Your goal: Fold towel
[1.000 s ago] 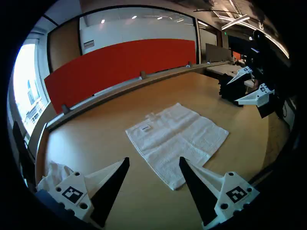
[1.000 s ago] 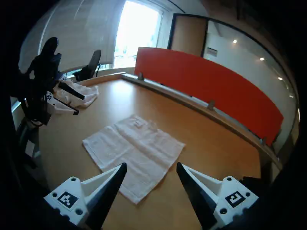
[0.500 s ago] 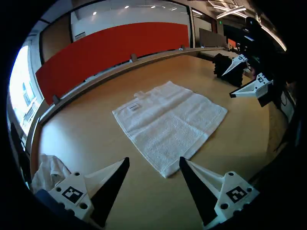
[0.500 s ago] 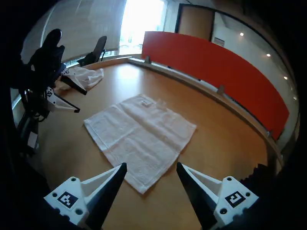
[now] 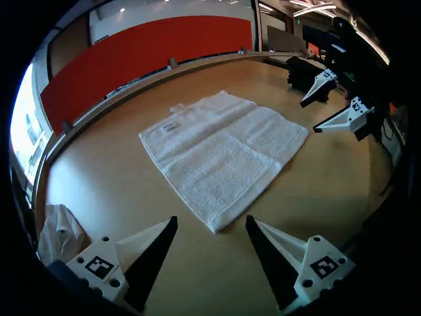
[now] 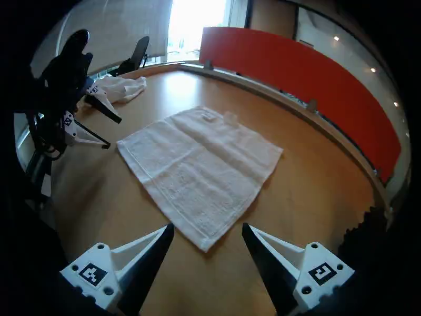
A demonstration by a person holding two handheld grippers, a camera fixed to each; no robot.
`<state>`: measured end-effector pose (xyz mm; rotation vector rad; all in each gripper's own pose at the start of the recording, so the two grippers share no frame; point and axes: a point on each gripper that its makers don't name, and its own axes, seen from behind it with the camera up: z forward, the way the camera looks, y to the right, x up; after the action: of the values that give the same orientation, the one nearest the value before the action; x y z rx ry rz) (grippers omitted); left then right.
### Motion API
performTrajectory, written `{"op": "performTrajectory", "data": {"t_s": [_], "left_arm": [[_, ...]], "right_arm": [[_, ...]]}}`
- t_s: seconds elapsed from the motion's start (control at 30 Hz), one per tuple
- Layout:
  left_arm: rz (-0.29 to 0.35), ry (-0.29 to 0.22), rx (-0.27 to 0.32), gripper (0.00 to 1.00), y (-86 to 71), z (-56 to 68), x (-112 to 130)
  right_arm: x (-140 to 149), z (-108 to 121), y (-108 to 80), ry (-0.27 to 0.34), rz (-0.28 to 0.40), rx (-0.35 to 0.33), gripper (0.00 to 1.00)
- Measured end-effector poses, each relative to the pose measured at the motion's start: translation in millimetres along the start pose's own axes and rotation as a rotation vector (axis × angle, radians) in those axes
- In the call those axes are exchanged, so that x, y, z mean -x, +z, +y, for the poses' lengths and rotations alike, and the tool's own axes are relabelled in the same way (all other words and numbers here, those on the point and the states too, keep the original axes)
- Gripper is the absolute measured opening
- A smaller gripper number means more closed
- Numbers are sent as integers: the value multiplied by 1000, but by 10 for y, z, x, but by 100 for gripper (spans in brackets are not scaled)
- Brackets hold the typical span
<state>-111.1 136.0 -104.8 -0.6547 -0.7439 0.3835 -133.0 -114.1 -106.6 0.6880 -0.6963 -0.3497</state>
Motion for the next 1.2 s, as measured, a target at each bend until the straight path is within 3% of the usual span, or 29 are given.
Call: {"op": "performTrajectory", "data": {"t_s": [0.47,0.67,1.2], "left_arm": [[-86,-40,61,96,147,81,160],[-115,-58,88,89,175,96,192],[-134,-45,84,74,203,62,190]], "right_arm": [[207,-56,127,25,-58,-33,97],[242,-69,158,46,-69,-50,89],[316,-80,206,71,-85,-86,65]]}}
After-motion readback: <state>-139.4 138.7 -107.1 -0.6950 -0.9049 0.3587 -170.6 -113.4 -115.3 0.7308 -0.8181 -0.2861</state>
